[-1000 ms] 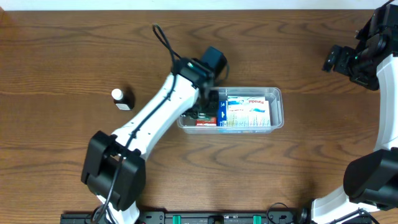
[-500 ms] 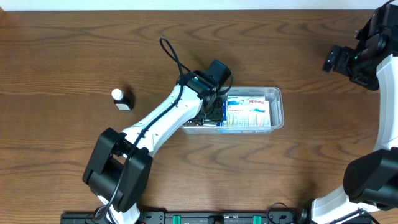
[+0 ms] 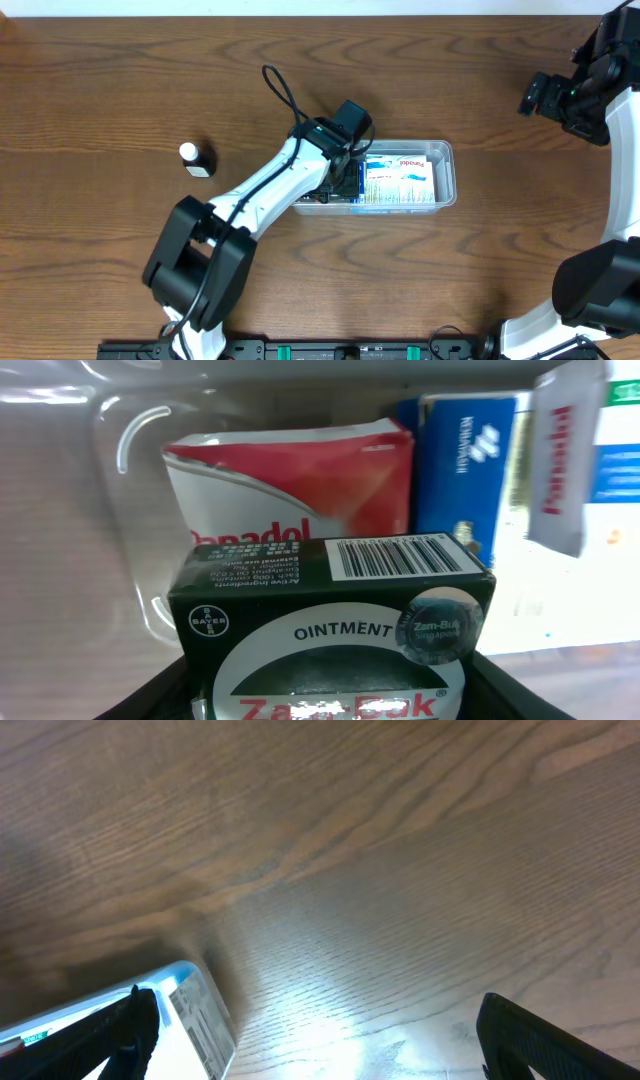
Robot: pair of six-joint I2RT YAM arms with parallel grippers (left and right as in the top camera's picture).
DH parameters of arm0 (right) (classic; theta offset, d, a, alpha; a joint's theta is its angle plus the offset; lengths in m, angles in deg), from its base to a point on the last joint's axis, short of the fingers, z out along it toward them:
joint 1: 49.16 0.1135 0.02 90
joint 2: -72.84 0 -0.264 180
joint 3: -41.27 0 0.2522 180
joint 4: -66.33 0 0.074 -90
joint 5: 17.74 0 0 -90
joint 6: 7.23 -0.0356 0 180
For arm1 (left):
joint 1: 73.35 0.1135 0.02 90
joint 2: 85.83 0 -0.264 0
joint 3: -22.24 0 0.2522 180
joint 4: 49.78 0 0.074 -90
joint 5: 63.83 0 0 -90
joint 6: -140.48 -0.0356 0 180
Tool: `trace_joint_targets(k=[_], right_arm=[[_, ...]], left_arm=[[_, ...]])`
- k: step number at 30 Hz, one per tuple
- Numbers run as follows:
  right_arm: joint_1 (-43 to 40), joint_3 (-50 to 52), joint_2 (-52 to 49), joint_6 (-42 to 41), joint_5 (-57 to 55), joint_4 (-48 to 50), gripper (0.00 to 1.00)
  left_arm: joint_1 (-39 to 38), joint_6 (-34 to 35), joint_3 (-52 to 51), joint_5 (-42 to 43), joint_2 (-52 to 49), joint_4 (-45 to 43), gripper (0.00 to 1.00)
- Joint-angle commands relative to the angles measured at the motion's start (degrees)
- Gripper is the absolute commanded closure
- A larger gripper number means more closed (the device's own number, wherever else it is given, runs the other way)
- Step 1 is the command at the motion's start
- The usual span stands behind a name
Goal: Pack container
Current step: 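Lower the green tin into the container and open left gripper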
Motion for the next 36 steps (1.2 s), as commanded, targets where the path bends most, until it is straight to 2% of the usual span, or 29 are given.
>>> trace_joint_targets(k=[1, 9, 10, 21, 29, 36], right_arm=[[-0.3, -0.7, 0.7, -0.2, -0.2, 0.0, 0.01], [-0.3, -0.7, 0.7, -0.2, -0.2, 0.0, 0.01], [-0.3, -0.7, 0.7, -0.2, -0.2, 0.0, 0.01], [-0.3, -0.7, 0.7, -0.2, -0.2, 0.0, 0.01], [-0.3, -0.7, 0.7, -0.2, -0.2, 0.0, 0.01], [-0.3, -0.7, 0.7, -0.2, -0.2, 0.0, 0.01]], left_arm=[[0.0, 0.5, -0.2, -0.7, -1.6, 0.0, 0.37], [0.0, 0.5, -0.2, -0.7, -1.6, -1.4, 0.36], [0.0, 0.5, -0.2, -0.7, -1.6, -1.4, 0.26], [0.1, -0.9, 0.2, -0.6, -1.6, -1.2, 0.2], [0.1, -7.6, 6.1, -0.7, 0.4, 4.1, 0.2], [0.1, -9.3, 11.7, -0.7, 3.3, 9.1, 0.17]])
